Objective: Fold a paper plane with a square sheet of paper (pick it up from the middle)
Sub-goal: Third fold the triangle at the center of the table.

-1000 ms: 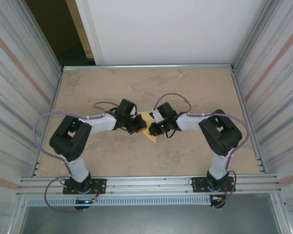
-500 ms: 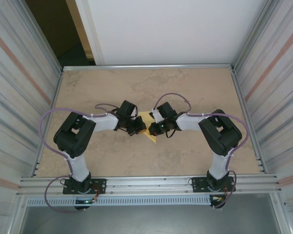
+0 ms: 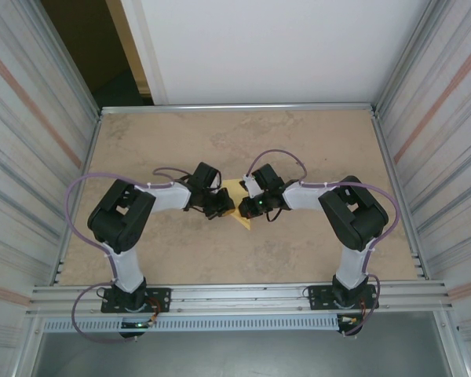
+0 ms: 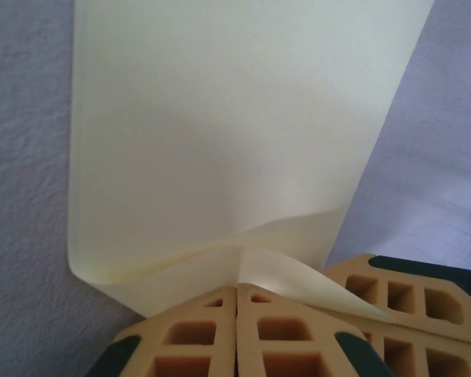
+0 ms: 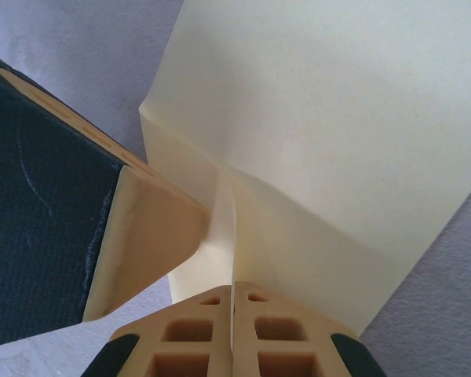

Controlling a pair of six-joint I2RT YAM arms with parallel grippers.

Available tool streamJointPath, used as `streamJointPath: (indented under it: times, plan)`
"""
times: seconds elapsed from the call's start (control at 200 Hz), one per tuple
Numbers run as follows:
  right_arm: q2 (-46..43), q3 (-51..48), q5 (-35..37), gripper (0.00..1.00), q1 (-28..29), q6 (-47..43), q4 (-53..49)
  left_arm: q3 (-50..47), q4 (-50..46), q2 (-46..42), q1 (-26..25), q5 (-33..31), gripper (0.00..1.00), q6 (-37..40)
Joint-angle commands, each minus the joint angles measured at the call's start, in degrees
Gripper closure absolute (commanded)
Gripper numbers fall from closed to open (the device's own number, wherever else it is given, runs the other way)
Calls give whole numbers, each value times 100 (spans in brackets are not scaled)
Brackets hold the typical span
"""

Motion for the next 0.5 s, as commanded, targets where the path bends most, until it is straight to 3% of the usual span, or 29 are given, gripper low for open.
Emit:
streamJointPath:
  times: [0.0, 0.281, 0.496]
  plan:
    - [191, 24, 182, 97, -23, 127, -277, 239, -302, 35, -7, -103, 91, 169]
    - [58, 48, 120, 97, -30, 153, -304, 543, -576, -91, 238, -194, 90, 439]
    - [36, 55, 118, 97, -26, 171, -313, 1153, -972, 402, 501, -391, 89, 820]
